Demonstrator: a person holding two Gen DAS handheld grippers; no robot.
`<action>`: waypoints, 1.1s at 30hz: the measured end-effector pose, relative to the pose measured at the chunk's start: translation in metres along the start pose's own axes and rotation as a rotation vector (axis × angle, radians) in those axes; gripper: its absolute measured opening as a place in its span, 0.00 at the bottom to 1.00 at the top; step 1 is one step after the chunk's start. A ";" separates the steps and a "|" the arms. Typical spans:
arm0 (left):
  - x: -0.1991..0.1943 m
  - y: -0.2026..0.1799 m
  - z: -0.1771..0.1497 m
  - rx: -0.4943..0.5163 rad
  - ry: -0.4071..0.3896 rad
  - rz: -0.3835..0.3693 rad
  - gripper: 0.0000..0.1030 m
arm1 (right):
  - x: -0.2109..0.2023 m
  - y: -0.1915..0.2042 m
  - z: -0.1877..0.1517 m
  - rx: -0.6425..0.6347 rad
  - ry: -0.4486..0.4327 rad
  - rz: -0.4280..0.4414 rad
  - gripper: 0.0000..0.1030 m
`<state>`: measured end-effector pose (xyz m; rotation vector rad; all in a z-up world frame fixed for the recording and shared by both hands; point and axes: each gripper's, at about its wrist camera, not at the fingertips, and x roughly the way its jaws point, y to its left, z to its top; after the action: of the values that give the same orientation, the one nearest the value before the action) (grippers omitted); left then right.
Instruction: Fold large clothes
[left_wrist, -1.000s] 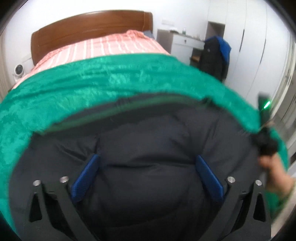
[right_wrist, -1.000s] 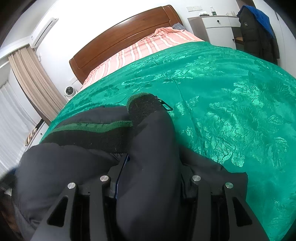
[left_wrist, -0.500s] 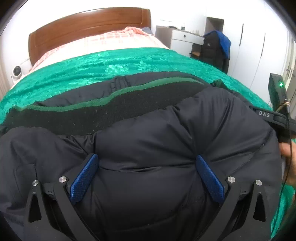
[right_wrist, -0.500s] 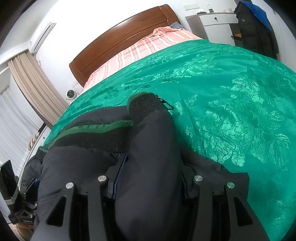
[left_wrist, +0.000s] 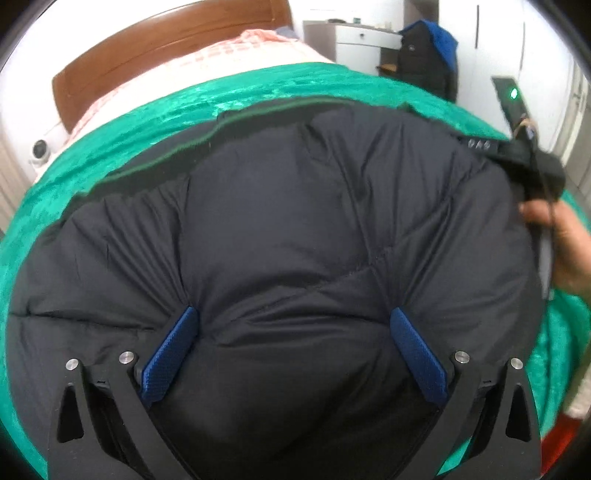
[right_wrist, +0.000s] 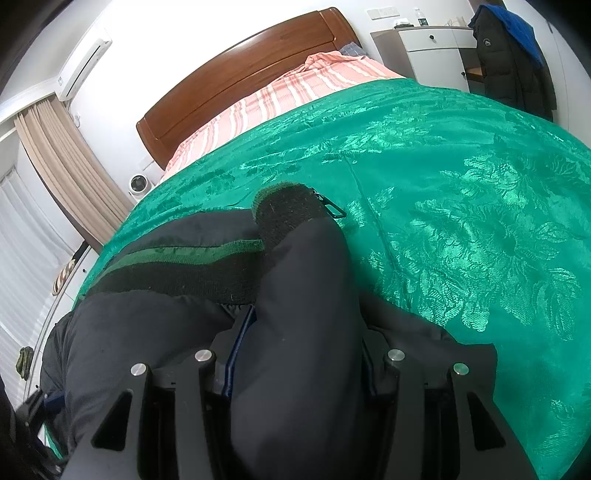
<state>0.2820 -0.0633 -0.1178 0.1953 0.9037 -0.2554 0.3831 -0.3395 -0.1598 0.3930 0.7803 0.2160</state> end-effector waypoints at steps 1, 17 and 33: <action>0.004 -0.002 -0.002 0.006 -0.006 0.013 0.99 | 0.000 0.000 0.000 0.000 0.000 -0.001 0.47; 0.014 -0.004 -0.003 0.013 -0.010 0.017 0.99 | -0.126 0.033 -0.004 -0.048 -0.202 -0.107 0.89; -0.034 -0.028 -0.008 0.068 0.081 0.060 0.88 | -0.204 0.013 -0.139 -0.141 -0.295 -0.165 0.95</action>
<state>0.2477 -0.0832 -0.0971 0.2972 0.9682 -0.2238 0.1412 -0.3584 -0.1131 0.2186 0.5003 0.0556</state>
